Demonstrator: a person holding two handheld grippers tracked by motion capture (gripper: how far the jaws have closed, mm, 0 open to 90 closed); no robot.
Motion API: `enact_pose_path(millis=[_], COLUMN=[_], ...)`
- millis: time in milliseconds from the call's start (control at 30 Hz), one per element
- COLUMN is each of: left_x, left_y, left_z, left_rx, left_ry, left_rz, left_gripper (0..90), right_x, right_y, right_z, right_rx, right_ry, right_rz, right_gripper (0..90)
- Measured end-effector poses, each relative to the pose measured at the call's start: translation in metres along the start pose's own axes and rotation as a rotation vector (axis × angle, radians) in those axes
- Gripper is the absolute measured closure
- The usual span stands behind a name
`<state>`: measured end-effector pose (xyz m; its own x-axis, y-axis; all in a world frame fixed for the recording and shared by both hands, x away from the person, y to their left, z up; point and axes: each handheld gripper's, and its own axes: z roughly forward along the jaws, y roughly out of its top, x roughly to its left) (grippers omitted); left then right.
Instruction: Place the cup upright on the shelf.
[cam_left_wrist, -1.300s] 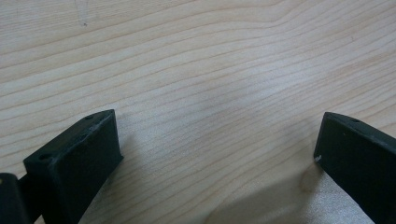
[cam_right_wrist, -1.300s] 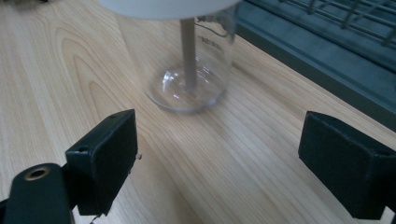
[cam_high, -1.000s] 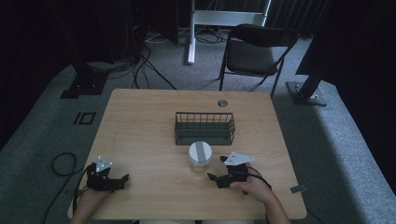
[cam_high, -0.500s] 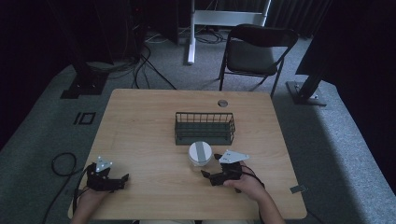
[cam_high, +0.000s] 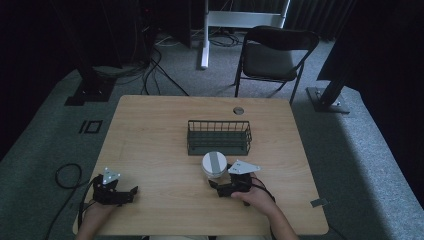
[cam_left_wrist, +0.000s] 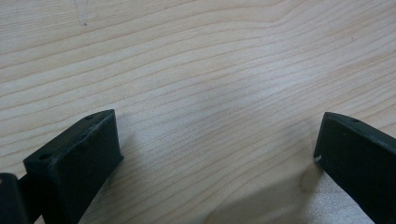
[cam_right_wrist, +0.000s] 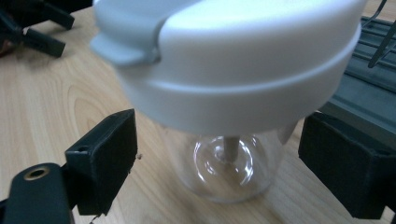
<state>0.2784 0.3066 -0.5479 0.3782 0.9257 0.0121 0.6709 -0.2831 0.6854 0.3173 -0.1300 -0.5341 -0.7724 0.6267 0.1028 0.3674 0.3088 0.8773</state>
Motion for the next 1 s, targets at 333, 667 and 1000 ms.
enact_pose_path(millis=[333, 667, 1000], left_x=[0.0, 0.0, 0.0], left_y=[0.0, 0.0, 0.0], left_z=[0.0, 0.0, 0.0], left_rx=[0.0, 0.0, 0.0], left_ry=[0.0, 0.0, 0.0], left_rz=[0.0, 0.0, 0.0], left_gripper=[0.6, 0.6, 0.6], right_x=[0.005, 0.009, 0.013], right_y=[0.001, 0.003, 0.003], right_z=[0.009, 0.016, 0.021], right_rx=[-0.033, -0.064, -0.053], right_ry=[-0.027, -0.069, -0.116], right_rz=[0.03, 0.031, 0.032], right_gripper=[11.5, 11.5, 16.7])
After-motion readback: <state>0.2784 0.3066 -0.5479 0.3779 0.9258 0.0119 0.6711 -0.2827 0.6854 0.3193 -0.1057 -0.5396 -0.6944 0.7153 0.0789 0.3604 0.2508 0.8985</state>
